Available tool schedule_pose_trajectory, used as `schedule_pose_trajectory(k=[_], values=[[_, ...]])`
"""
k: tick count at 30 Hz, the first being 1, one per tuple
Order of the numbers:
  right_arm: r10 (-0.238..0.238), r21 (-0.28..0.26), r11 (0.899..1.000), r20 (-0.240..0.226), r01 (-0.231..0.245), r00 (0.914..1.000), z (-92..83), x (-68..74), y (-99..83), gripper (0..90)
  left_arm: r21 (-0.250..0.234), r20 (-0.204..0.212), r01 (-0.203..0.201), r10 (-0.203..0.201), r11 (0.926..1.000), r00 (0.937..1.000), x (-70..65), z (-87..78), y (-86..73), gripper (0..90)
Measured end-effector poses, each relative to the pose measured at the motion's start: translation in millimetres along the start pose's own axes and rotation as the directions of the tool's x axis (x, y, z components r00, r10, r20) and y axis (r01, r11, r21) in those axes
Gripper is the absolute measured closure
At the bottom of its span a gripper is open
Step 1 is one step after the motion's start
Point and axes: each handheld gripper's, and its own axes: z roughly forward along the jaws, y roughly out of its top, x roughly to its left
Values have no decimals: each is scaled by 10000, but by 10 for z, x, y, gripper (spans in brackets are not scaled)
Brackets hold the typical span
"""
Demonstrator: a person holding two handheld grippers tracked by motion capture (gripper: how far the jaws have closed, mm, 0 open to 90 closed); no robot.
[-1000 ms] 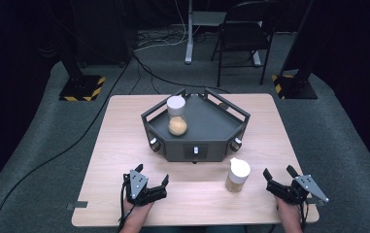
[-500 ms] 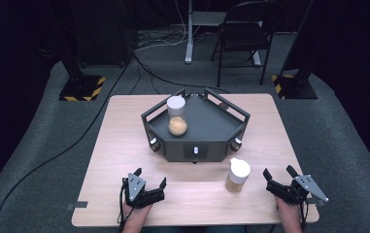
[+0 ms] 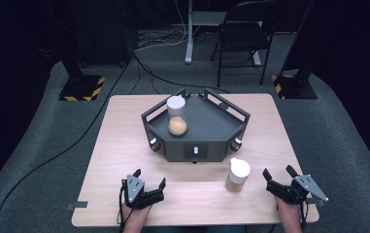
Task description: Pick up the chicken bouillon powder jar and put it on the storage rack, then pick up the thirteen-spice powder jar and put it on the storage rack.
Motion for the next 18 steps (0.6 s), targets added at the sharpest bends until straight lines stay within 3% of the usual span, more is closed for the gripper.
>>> schedule_pose_trajectory(k=[11,18], values=[[-4,-57,10000,-8,4,10000,1,-6,-6,0,-190,-38,104,-105,9998,9999,3,-14,-33,14],[177,151,9997,-300,-172,9994,1,-67,50,0,-353,-238,181,-189,9992,9995,-19,-28,-61,14]])
